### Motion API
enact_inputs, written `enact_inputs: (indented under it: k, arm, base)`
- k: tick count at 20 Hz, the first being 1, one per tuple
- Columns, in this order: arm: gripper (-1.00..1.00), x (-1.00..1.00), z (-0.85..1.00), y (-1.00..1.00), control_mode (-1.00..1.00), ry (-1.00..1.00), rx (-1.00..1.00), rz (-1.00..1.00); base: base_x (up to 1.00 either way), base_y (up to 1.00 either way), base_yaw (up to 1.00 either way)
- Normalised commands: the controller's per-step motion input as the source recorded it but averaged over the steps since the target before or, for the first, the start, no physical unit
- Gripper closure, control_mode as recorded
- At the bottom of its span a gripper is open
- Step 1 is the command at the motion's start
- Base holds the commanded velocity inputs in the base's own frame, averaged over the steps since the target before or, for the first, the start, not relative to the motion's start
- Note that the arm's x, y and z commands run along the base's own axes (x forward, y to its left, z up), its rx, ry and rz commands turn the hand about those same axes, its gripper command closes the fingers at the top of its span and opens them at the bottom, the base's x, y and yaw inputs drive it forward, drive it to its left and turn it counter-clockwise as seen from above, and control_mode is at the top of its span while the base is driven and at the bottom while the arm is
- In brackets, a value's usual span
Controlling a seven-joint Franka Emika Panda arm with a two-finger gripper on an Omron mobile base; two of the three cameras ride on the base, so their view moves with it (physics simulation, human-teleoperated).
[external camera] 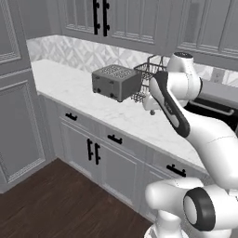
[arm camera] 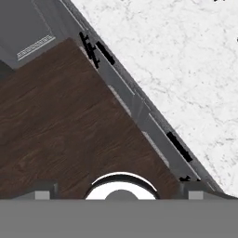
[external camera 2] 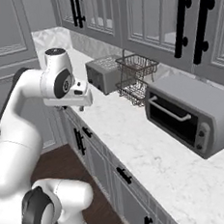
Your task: Take a straw from the drawer in front and place it inside the glass cup on the dining counter.
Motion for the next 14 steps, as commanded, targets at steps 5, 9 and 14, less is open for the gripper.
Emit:
enact_inputs:
  k: [5, 9, 14]
  arm:
    - [-1.0, 0.0, 0.0, 0.0, 1.0, 0.0, 0.0, 0.0]
    - [-1.0, 0.0, 0.0, 0.0, 1.0, 0.0, 0.0, 0.0]
    - [-1.0, 0.0, 0.0, 0.0, 1.0, 0.0, 0.0, 0.0]
  base:
    - [-0.6, -0.47, 0.16]
    - [-0.31, -0.41, 0.15]
    - [-0.04, -0.44, 0.2]
